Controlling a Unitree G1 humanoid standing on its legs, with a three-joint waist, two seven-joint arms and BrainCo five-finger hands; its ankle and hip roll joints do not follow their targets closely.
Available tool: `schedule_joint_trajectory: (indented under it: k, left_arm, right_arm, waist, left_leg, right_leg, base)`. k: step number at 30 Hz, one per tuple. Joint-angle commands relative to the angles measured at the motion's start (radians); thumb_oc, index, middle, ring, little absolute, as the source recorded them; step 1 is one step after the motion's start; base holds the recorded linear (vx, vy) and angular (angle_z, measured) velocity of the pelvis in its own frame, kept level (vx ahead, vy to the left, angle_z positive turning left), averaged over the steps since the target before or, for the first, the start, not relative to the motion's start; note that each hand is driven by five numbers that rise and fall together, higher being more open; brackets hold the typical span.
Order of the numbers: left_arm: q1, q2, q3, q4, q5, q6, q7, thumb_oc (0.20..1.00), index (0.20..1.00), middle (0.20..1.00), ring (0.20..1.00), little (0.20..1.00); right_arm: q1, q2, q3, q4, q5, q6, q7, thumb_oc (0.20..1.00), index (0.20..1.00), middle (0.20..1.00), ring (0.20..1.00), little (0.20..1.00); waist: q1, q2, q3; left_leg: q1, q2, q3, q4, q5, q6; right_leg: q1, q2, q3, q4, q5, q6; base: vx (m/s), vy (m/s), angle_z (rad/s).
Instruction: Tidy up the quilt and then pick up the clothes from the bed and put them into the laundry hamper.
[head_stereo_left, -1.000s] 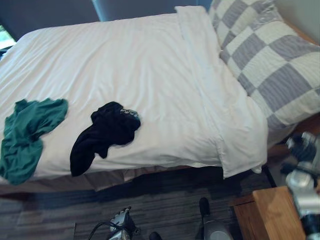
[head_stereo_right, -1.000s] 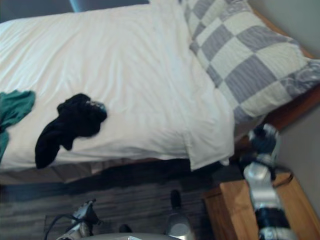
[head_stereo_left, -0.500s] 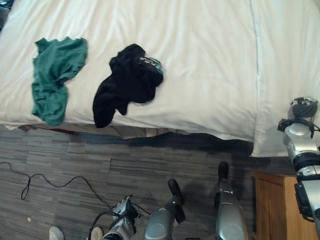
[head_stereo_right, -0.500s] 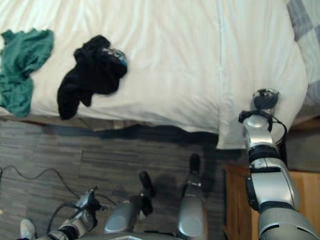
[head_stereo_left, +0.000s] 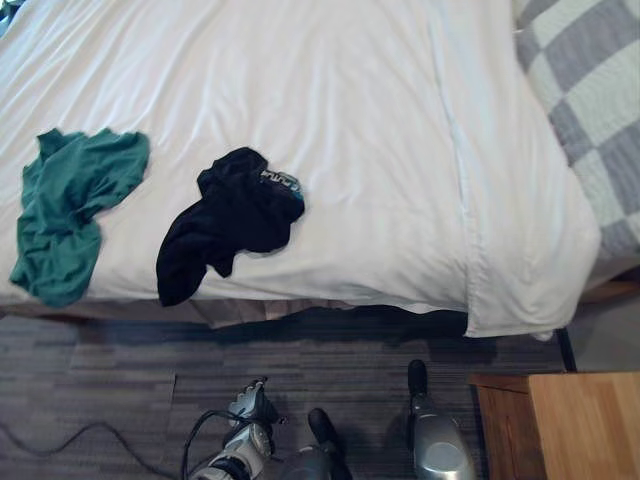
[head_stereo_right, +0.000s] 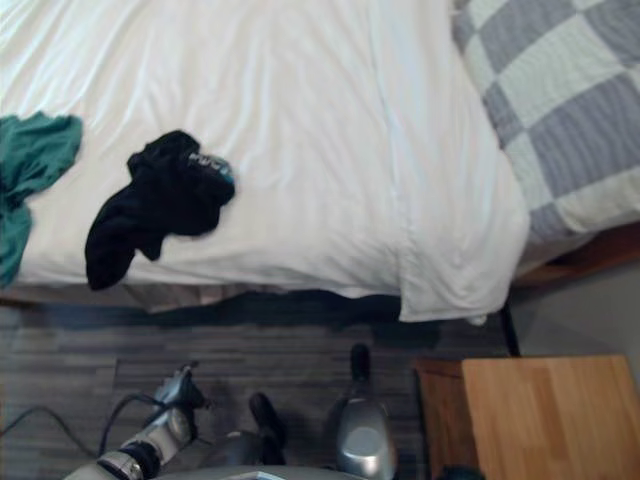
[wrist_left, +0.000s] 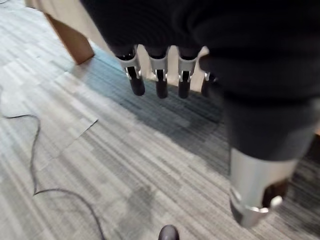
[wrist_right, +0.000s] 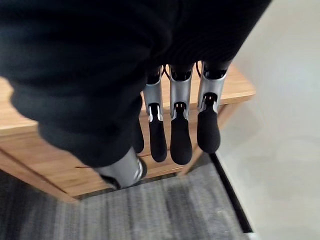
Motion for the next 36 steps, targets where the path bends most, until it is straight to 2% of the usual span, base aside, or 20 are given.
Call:
schedule_joint_trajectory:
  k: [1,3,5,8,13,16,18,21,22,24,26,27,28,29,30,32,33,34,35,36]
  left_arm:
    - [-0.027,0.029,-0.03,0.011,0.07,-0.018,-0.014,1.0,1.0,1.0,1.0,1.0]
    - [-0.02,0.034,-0.012,0.021,0.069,-0.02,-0.026,1.0,1.0,1.0,1.0,1.0]
    - [-0.012,0.031,0.013,0.044,0.058,-0.03,-0.041,1.0,1.0,1.0,1.0,1.0]
    - [-0.001,0.009,0.093,0.049,-0.079,-0.044,-0.023,1.0,1.0,1.0,1.0,1.0]
    - [0.052,-0.012,0.19,0.083,-0.215,-0.053,0.003,1.0,1.0,1.0,1.0,1.0]
    - [0.072,-0.032,0.184,0.121,-0.196,-0.053,-0.001,1.0,1.0,1.0,1.0,1.0]
    - [0.071,-0.03,0.168,0.125,-0.178,-0.05,-0.007,1.0,1.0,1.0,1.0,1.0]
    - [0.056,-0.014,0.095,0.095,-0.082,-0.048,-0.01,1.0,1.0,1.0,1.0,1.0]
    - [0.043,0.0,0.077,0.082,-0.054,-0.047,-0.008,1.0,1.0,1.0,1.0,1.0]
    - [0.031,0.022,0.094,0.076,-0.083,-0.044,-0.012,1.0,1.0,1.0,1.0,1.0]
    - [0.025,0.037,0.097,0.08,-0.08,-0.043,-0.02,1.0,1.0,1.0,1.0,1.0]
    - [0.013,0.073,0.099,0.083,-0.08,-0.038,-0.031,1.0,1.0,1.0,1.0,1.0]
    - [0.013,0.073,0.099,0.083,-0.08,-0.038,-0.031,1.0,1.0,1.0,1.0,1.0]
    - [0.013,0.086,0.1,0.082,-0.078,-0.031,-0.051,1.0,1.0,1.0,1.0,1.0]
    - [0.006,0.095,0.096,0.085,-0.066,-0.028,-0.058,1.0,1.0,1.0,1.0,1.0]
    - [0.007,0.102,0.095,0.112,-0.021,-0.016,-0.07,1.0,1.0,1.0,1.0,1.0]
    - [0.014,0.094,0.096,0.119,-0.01,-0.008,-0.072,1.0,1.0,1.0,1.0,1.0]
    - [0.013,0.093,0.098,0.118,-0.01,-0.007,-0.072,1.0,1.0,1.0,1.0,1.0]
    - [0.03,0.083,0.102,0.124,0.028,0.023,-0.076,1.0,1.0,1.0,1.0,1.0]
    - [0.04,0.071,0.108,0.123,0.003,-0.01,-0.068,1.0,1.0,1.0,1.0,1.0]
  right_arm:
    - [-0.053,0.013,0.047,-0.043,-0.077,-0.041,0.024,1.0,1.0,1.0,1.0,1.0]
    - [-0.071,0.016,0.109,-0.069,-0.124,-0.037,0.048,1.0,1.0,1.0,1.0,1.0]
    - [-0.103,-0.002,0.172,-0.102,-0.188,-0.046,0.071,1.0,1.0,1.0,1.0,1.0]
    - [-0.17,-0.046,0.276,-0.098,-0.321,-0.028,0.086,1.0,1.0,1.0,1.0,1.0]
    - [-0.188,-0.046,0.251,-0.114,-0.3,-0.021,0.093,1.0,1.0,1.0,1.0,1.0]
    - [-0.167,-0.039,0.227,-0.089,-0.303,-0.024,0.098,1.0,1.0,1.0,1.0,1.0]
    - [-0.144,-0.04,0.216,-0.065,-0.316,-0.025,0.105,1.0,1.0,1.0,1.0,1.0]
    - [-0.096,-0.034,0.19,-0.035,-0.334,-0.021,0.108,1.0,1.0,1.0,1.0,1.0]
    - [-0.084,-0.033,0.186,-0.024,-0.344,-0.018,0.113,1.0,1.0,1.0,1.0,1.0]
    - [-0.074,-0.018,0.18,-0.006,-0.349,0.001,0.112,1.0,1.0,1.0,1.0,1.0]
    - [-0.066,-0.005,0.186,-0.004,-0.35,0.006,0.114,1.0,1.0,1.0,1.0,1.0]
    - [-0.062,0.015,0.199,-0.018,-0.331,-0.01,0.116,1.0,1.0,1.0,1.0,1.0]
    - [-0.062,0.015,0.199,-0.018,-0.331,-0.01,0.116,1.0,1.0,1.0,1.0,1.0]
    - [-0.057,0.033,0.219,-0.033,-0.323,-0.017,0.123,1.0,1.0,1.0,1.0,1.0]
    - [-0.063,0.038,0.231,-0.038,-0.322,-0.019,0.124,1.0,1.0,1.0,1.0,1.0]
    - [-0.086,0.039,0.274,-0.062,-0.339,-0.034,0.121,1.0,1.0,1.0,1.0,1.0]
    - [-0.09,0.033,0.281,-0.065,-0.348,-0.033,0.119,1.0,1.0,1.0,1.0,1.0]
    - [-0.091,0.031,0.281,-0.066,-0.348,-0.033,0.119,1.0,1.0,1.0,1.0,1.0]
    - [-0.086,0.012,0.3,-0.05,-0.387,-0.013,0.113,1.0,1.0,1.0,1.0,1.0]
    - [-0.072,0.007,0.286,-0.06,-0.368,-0.027,0.115,1.0,1.0,1.0,1.0,1.0]
  waist:
    - [0.006,-0.003,-0.009]
    - [0.026,-0.01,-0.015]
    - [0.049,-0.023,-0.02]
    - [0.109,-0.015,0.016]
    - [0.109,-0.021,-0.03]
    - [0.11,-0.007,-0.081]
    - [0.101,-0.003,-0.105]
    - [0.097,-0.014,-0.129]
    - [0.102,-0.023,-0.13]
    - [0.109,-0.061,-0.107]
    - [0.107,-0.073,-0.103]
    - [0.103,-0.077,-0.092]
    - [0.104,-0.077,-0.092]
    - [0.079,-0.075,-0.08]
    - [0.062,-0.076,-0.072]
    - [0.026,-0.082,-0.06]
    - [0.019,-0.077,-0.055]
    - [0.017,-0.082,-0.053]
    - [0.012,-0.073,-0.05]
    - [0.015,-0.075,-0.055]
  left_leg:
    - [-0.046,0.013,-0.062,0.001,-0.043,-0.013]
    - [-0.038,-0.008,-0.063,0.004,-0.054,-0.004]
    - [-0.124,-0.029,-0.087,0.219,-0.105,-0.023]
    - [-0.277,0.041,-0.125,0.471,0.033,-0.158]
    - [-0.213,0.14,-0.135,0.318,-0.003,-0.119]
    - [-0.163,0.264,-0.203,0.066,0.113,-0.153]
    - [-0.148,0.305,-0.152,0.019,0.133,-0.161]
    - [-0.14,0.298,-0.1,0.002,0.127,-0.175]
    - [-0.138,0.274,-0.107,0.007,0.11,-0.172]
    - [-0.144,0.213,-0.114,0.038,0.072,-0.138]
    - [-0.136,0.187,-0.107,0.037,0.055,-0.117]
    - [-0.111,0.164,-0.073,0.024,0.037,-0.088]
    - [-0.111,0.163,-0.072,0.024,0.037,-0.088]
    - [-0.082,0.144,-0.057,0.007,0.018,-0.071]
    - [-0.062,0.126,-0.045,0.006,0.006,-0.066]
    - [0.014,0.047,-0.009,0.011,-0.075,-0.045]
    - [0.05,0.023,-0.026,0.028,-0.134,-0.039]
    - [0.037,0.021,-0.017,0.036,-0.121,-0.035]
    - [0.064,0.003,-0.045,0.09,-0.193,-0.027]
    - [0.06,-0.011,-0.052,0.165,-0.23,-0.02]
  right_leg:
    - [-0.047,0.065,0.122,0.234,-0.251,0.082]
    - [-0.008,0.1,0.11,0.21,-0.281,0.049]
    - [0.103,0.077,0.087,0.047,-0.292,0.006]
    - [0.171,0.053,0.047,-0.044,-0.282,-0.032]
    - [0.173,-0.024,0.029,-0.087,-0.255,0.016]
    - [0.175,-0.082,0.041,-0.094,-0.254,0.069]
    - [0.198,-0.113,0.009,-0.081,-0.264,0.091]
    - [0.211,-0.161,-0.027,-0.053,-0.251,0.125]
    - [0.221,-0.193,-0.032,-0.03,-0.219,0.137]
    - [0.191,-0.264,-0.017,0.049,-0.051,0.137]
    - [0.162,-0.279,-0.011,0.093,-0.03,0.128]
    - [0.108,-0.233,-0.022,0.192,-0.068,0.093]
    - [0.108,-0.233,-0.022,0.192,-0.068,0.093]
    - [0.052,-0.095,-0.015,0.242,-0.164,0.076]
    - [0.034,-0.022,-0.018,0.233,-0.209,0.063]
    - [-0.039,0.104,-0.106,0.161,-0.209,0.05]
    - [-0.066,0.122,-0.135,0.16,-0.215,0.067]
    - [-0.071,0.117,-0.144,0.153,-0.197,0.056]
    - [-0.051,0.124,-0.167,0.138,-0.235,0.052]
    - [-0.011,0.107,-0.192,0.088,-0.26,0.022]
  base:
    - [-0.01,0.041,0.1]
    - [0.0,-0.007,0.1]
    - [-0.03,-0.117,0.16]
    - [-0.11,0.001,0.6]
    - [0.06,0.249,0.31]
    - [0.23,0.615,0.28]
    - [0.19,0.443,0.41]
    - [0.19,0.419,0.29]
    - [0.22,0.487,0.26]
    - [0.15,0.489,0.35]
    - [0.13,0.404,0.31]
    - [0.12,0.304,0.2]
    - [0.26,0.554,-0.05]
    - [0.24,0.379,-0.36]
    - [0.34,0.502,-0.36]
    - [0.47,0.461,-0.16]
    - [0.35,0.307,-0.16]
    - [0.34,0.18,-0.12]
    - [0.26,0.114,0.21]
    - [0.59,0.227,0.58]
